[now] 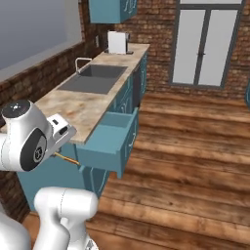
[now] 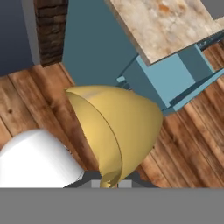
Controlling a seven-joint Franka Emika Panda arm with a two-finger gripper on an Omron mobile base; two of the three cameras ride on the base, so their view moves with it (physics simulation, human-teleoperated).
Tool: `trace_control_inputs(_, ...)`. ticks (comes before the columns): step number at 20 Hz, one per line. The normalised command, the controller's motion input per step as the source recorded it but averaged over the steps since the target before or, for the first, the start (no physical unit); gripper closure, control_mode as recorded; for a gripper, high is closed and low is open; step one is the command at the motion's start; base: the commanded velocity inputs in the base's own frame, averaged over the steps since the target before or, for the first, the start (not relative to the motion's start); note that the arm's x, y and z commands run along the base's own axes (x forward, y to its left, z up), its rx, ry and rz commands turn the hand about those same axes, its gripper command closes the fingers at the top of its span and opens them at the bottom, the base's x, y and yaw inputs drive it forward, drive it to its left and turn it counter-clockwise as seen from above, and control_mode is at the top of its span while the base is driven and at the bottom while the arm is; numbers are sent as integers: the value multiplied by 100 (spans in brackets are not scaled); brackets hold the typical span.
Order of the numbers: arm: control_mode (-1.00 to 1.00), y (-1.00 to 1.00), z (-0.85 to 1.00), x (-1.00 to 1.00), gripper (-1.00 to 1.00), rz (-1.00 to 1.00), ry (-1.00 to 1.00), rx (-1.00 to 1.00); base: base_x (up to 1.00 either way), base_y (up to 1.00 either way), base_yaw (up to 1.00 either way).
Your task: Organize the utensils by type. Pick up the wooden spoons from the counter and place them in the open cabinet. Then pick up the metallic utensils from the counter and place them in the open drawer.
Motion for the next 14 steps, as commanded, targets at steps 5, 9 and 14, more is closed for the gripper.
trace_control_inputs(5, 100, 0, 0, 0, 100, 0, 0, 0, 36, 36, -19)
trace_control_inputs(9, 100, 0, 0, 0, 100, 0, 0, 0, 46, 35, -16)
trace_control_inputs(14, 100, 0, 0, 0, 100, 0, 0, 0, 43, 30, -15)
